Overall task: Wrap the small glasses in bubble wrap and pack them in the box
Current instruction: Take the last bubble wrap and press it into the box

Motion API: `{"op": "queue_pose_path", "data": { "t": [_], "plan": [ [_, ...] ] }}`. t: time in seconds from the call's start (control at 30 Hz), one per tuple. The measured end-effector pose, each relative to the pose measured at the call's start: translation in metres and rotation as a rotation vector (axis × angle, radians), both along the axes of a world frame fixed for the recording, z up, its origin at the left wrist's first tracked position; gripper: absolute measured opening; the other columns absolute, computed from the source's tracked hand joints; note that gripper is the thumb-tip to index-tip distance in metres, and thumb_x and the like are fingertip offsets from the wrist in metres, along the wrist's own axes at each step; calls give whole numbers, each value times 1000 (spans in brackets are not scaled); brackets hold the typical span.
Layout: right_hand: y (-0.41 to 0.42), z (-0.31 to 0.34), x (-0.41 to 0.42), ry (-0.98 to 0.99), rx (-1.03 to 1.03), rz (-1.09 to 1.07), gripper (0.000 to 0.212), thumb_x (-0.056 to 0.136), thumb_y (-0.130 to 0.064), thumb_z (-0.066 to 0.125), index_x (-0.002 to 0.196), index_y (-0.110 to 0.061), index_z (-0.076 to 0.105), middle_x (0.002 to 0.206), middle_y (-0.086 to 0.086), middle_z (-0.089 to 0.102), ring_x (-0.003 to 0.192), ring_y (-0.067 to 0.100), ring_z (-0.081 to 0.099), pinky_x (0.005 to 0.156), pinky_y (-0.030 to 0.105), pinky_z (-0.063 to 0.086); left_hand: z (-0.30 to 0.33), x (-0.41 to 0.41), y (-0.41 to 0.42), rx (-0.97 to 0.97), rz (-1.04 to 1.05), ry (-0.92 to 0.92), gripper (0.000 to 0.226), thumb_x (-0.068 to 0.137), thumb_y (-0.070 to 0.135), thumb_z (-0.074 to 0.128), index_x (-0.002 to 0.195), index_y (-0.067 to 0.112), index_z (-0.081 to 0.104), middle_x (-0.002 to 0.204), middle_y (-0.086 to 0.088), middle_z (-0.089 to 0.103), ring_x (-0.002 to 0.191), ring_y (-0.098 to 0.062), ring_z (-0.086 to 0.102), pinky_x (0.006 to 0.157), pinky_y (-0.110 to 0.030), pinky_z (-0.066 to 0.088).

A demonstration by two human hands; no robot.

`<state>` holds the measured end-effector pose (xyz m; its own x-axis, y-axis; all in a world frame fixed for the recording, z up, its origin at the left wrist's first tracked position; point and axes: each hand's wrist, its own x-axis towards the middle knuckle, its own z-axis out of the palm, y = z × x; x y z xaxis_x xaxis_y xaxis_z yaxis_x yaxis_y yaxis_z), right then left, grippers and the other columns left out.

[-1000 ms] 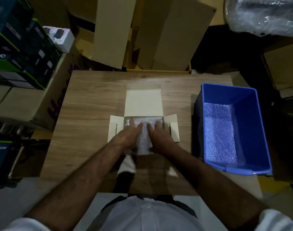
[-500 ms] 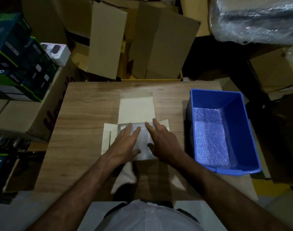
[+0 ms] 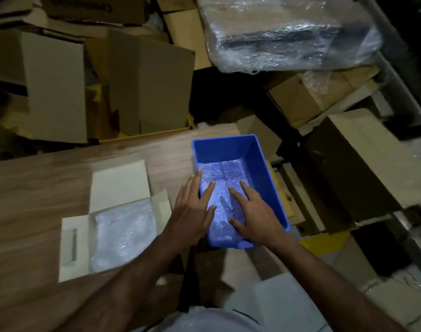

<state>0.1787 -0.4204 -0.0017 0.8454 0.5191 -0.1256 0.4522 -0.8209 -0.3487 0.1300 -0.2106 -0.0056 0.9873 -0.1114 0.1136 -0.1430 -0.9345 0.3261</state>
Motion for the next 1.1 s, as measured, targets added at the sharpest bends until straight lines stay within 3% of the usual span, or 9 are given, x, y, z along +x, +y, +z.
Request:
{"op": "queue_pose_path", "data": {
  "t": [0.23,0.3,0.37,0.43,0.53,0.73,0.9,1.0,1.1],
  "plan": [
    [-19,-58,48,234,-339,250,117,73,-47,86,162,-17,16,164,31,3,154,42,8,125,42,18,-32,27,-16,33,67,215,71,91,37,37,157,13,32,167,-17,-9,155,-38,-1,122,-54,18],
    [-16,-75,58,268,-344,294,105,80,-42,80,161,-13,19,163,34,5,153,45,10,123,50,23,-36,28,-16,-4,73,200,72,89,30,41,158,13,30,167,-15,-11,155,-37,-7,123,-54,14],
    [-11,-85,61,243,-325,323,64,99,-33,47,157,-9,32,158,40,17,148,51,23,112,62,37,-39,29,-15,-10,78,182,72,88,26,43,158,13,29,168,-15,-9,155,-38,-7,122,-55,15],
    [-8,-91,58,248,-362,315,61,98,-26,22,153,-6,39,152,44,27,142,56,33,96,66,49,-40,29,-16,-14,80,176,72,88,23,45,158,14,28,168,-15,-10,155,-37,-8,123,-54,14],
    [-11,-96,56,152,-490,450,64,104,-22,35,161,-14,9,161,38,1,151,52,6,103,58,48,-40,29,-18,-30,84,167,72,91,20,48,159,16,27,168,-13,-12,155,-35,-12,122,-49,7],
    [-11,-100,74,193,-471,517,51,107,-24,39,157,-27,30,165,26,11,154,43,4,111,55,42,-40,30,-19,-10,90,171,72,93,16,55,159,20,26,168,-13,-14,154,-32,-18,121,-42,-2],
    [-3,-96,75,193,-324,384,32,104,-20,45,127,-15,66,146,18,45,143,34,38,99,46,52,-36,30,-19,0,92,179,73,88,16,52,158,20,31,168,-17,-9,154,-37,-12,121,-46,2],
    [-4,-81,72,184,-157,253,26,99,-22,51,117,-12,68,135,13,53,128,32,53,91,41,51,-37,29,-16,28,62,199,66,91,24,49,156,22,35,168,-17,-7,154,-37,-11,123,-52,4],
    [-12,-60,66,76,24,115,26,100,-27,49,116,-13,64,131,11,55,118,33,58,83,38,48,-30,27,-7,11,8,191,62,95,34,52,154,29,37,169,-9,-7,154,-30,-15,123,-46,-4]
  ]
}}
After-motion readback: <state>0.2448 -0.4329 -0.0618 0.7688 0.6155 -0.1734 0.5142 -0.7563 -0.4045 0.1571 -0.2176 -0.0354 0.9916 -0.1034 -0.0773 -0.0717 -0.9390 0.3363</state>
